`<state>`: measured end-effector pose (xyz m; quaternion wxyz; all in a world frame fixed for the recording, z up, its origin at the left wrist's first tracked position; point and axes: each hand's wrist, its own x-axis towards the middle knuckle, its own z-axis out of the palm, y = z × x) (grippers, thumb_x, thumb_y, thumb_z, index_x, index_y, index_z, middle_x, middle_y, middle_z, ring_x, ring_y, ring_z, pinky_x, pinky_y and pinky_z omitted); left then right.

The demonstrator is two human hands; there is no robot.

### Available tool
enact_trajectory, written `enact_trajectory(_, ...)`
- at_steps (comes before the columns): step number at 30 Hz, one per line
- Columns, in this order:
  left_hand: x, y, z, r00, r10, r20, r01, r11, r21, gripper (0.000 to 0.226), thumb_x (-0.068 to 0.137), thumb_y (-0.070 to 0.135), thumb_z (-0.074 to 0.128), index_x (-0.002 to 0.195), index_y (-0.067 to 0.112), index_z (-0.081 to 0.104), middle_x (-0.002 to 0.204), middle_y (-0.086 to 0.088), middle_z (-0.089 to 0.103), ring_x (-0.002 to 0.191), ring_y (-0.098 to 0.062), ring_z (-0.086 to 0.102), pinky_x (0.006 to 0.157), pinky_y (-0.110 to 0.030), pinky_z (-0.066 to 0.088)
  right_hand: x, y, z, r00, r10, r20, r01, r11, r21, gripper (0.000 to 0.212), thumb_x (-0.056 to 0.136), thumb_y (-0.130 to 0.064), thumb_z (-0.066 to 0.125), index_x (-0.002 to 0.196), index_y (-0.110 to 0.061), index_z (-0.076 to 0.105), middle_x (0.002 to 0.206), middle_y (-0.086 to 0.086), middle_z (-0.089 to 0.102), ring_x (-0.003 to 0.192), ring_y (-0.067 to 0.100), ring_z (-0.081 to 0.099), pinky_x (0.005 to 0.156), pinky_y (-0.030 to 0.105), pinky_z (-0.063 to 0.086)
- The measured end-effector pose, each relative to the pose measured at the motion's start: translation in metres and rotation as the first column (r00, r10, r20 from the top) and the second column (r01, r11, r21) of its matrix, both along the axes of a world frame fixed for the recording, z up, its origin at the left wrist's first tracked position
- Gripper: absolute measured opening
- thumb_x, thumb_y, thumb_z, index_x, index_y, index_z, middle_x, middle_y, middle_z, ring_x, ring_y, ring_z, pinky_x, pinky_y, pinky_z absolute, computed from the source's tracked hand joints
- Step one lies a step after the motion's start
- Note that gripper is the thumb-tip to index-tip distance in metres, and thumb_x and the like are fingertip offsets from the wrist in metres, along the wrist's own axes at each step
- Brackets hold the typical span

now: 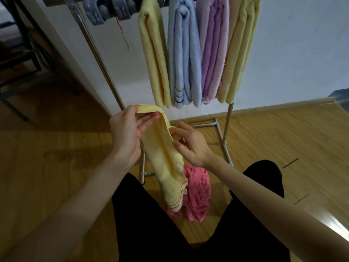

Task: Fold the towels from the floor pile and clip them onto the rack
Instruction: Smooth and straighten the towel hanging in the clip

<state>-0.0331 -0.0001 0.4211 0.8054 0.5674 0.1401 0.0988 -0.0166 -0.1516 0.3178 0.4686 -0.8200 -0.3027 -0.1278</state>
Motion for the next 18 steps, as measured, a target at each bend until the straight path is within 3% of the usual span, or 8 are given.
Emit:
enact_trajectory(3,0.0,-0.002,0.0,1.0,0.0,0.008,0.0,1.0,-0.011,0.016,0.096,0.003,0.046,0.095,-0.008,0.058,0.09,-0.026,0.068,0.085,-0.031,0.071,0.072,-0.03,0.058,0.001,0.0,0.001,0.996,-0.071,0.045,0.073,0.997,-0.03,0.029,0.089,-0.043,0.05,0.092,-0.016,0.062,0.084,-0.007,0.048,0.06,0.007,0.046,0.052,0.034,0.044)
enact_trajectory(7,0.001,-0.003,-0.001,1.0,0.0,0.015,0.001,0.999,-0.033,0.015,0.096,0.002,0.046,0.091,-0.007,0.058,0.087,-0.026,0.067,0.082,-0.032,0.071,0.072,-0.031,0.058,0.004,0.0,-0.002,0.975,-0.158,0.154,0.169,0.984,-0.062,0.024,0.096,-0.024,0.051,0.077,-0.011,0.053,0.081,-0.003,0.047,0.059,0.008,0.041,0.047,0.04,0.042)
enact_trajectory(10,0.006,0.007,-0.007,1.0,0.01,0.0,-0.01,1.0,0.024,0.015,0.096,0.003,0.046,0.09,-0.007,0.057,0.083,-0.025,0.067,0.078,-0.031,0.072,0.069,-0.031,0.059,0.008,-0.009,-0.002,0.975,-0.186,0.122,0.19,0.981,-0.025,0.024,0.099,-0.024,0.044,0.09,-0.007,0.059,0.087,-0.005,0.044,0.067,0.009,0.044,0.053,0.042,0.045)
enact_trajectory(12,0.009,0.021,-0.016,0.999,-0.004,-0.042,0.011,0.983,0.185,0.018,0.096,0.006,0.047,0.092,-0.006,0.06,0.083,-0.023,0.068,0.074,-0.03,0.072,0.065,-0.029,0.059,0.011,-0.016,0.001,0.979,-0.188,0.073,0.188,0.982,0.012,0.025,0.099,-0.022,0.043,0.099,-0.005,0.062,0.09,-0.004,0.045,0.072,0.009,0.047,0.059,0.041,0.046)
enact_trajectory(15,0.011,0.042,-0.032,0.981,-0.073,-0.179,0.149,0.876,0.46,0.02,0.096,0.009,0.049,0.093,-0.004,0.064,0.079,-0.019,0.07,0.064,-0.024,0.071,0.058,-0.027,0.059,0.013,-0.024,0.011,0.987,-0.152,0.048,0.151,0.988,0.01,0.021,0.099,-0.016,0.047,0.099,-0.003,0.063,0.089,-0.004,0.046,0.073,0.004,0.046,0.064,0.029,0.044)
enact_trajectory(18,0.019,0.061,-0.043,0.935,-0.074,-0.347,0.318,0.612,0.724,0.017,0.092,0.013,0.059,0.087,0.0,0.069,0.075,-0.013,0.071,0.062,-0.022,0.071,0.059,-0.031,0.06,0.014,-0.029,0.02,0.993,-0.116,0.029,0.117,0.993,-0.012,0.019,0.098,-0.015,0.048,0.094,-0.005,0.064,0.087,-0.006,0.047,0.072,0.0,0.046,0.065,0.022,0.039)
